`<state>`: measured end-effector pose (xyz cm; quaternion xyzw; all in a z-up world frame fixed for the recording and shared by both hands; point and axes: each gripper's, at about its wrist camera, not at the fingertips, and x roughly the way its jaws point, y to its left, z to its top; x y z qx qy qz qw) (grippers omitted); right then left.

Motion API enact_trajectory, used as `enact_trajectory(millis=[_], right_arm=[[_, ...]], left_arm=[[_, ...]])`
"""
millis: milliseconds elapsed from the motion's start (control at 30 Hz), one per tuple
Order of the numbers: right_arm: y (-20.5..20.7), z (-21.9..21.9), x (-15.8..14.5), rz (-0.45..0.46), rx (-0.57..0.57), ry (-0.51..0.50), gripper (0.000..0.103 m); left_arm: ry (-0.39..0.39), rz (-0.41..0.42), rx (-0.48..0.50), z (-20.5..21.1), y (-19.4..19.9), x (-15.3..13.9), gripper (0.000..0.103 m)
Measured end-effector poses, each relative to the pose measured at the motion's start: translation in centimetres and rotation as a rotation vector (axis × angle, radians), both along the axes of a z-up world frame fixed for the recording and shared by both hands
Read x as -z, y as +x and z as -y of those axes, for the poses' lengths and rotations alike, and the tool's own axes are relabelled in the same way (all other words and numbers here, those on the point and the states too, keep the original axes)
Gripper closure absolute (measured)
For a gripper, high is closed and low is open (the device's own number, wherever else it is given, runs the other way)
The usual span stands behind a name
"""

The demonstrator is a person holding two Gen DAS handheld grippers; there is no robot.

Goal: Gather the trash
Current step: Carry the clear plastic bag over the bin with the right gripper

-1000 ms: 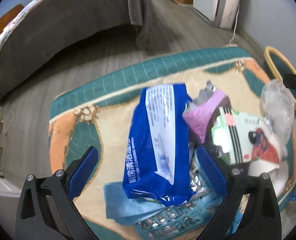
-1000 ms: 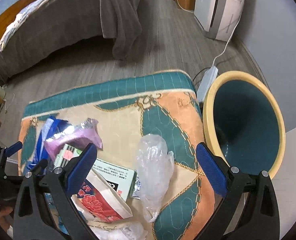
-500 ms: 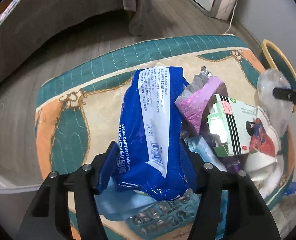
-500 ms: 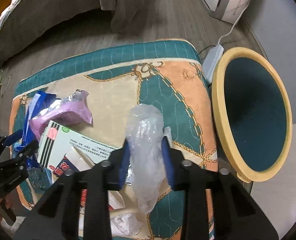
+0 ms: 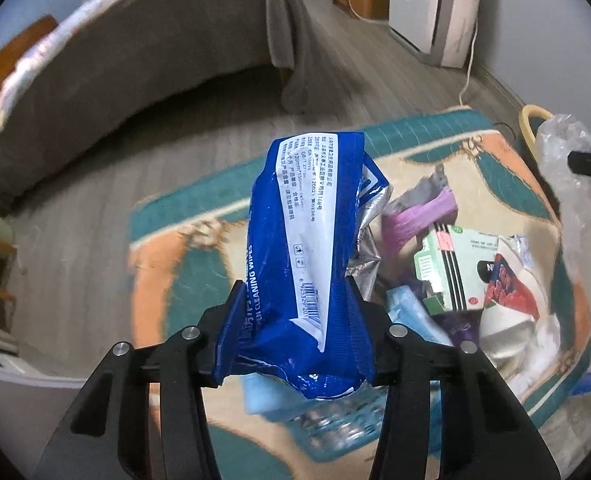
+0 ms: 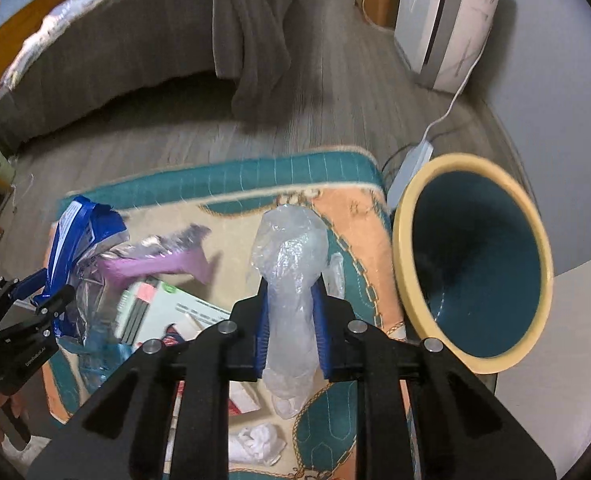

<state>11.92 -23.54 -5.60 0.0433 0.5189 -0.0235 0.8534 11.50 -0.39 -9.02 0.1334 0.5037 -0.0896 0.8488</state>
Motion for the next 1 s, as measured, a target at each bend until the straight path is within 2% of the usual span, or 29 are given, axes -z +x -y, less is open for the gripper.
enact_trajectory(millis=[233,433,667,800,1000], right_arm=[[-2.5,-0.1,-2.6,0.08,0.027,0.066,0.085],[-3.6,0.2,-3.9,0.132,0.024,0.027,0.085],[-3.6,2.1,-3.9,0.149,0.04,0.017,0.085],[-3.3,3.3,-3.9,0.157,0.049,-0.006,0.085],[-2.5,5.7,-3.7,0.159,0.064,0.013,0.085]], left_arm=[[-0.054,0.081,-0.001,-0.7,-2.7,-4.2,0.054],[-0.121,0.139,0.036,0.5,-4.6,-6.5,0.053],[-0.154,0.153,0.074,3.3,-4.4,-6.6,0.053],[-0.14,0.177,0.111,4.8,-4.5,-6.7,0.053],[-0.149,0.16,0.118,6.2,-3.7,-6.2,0.053]])
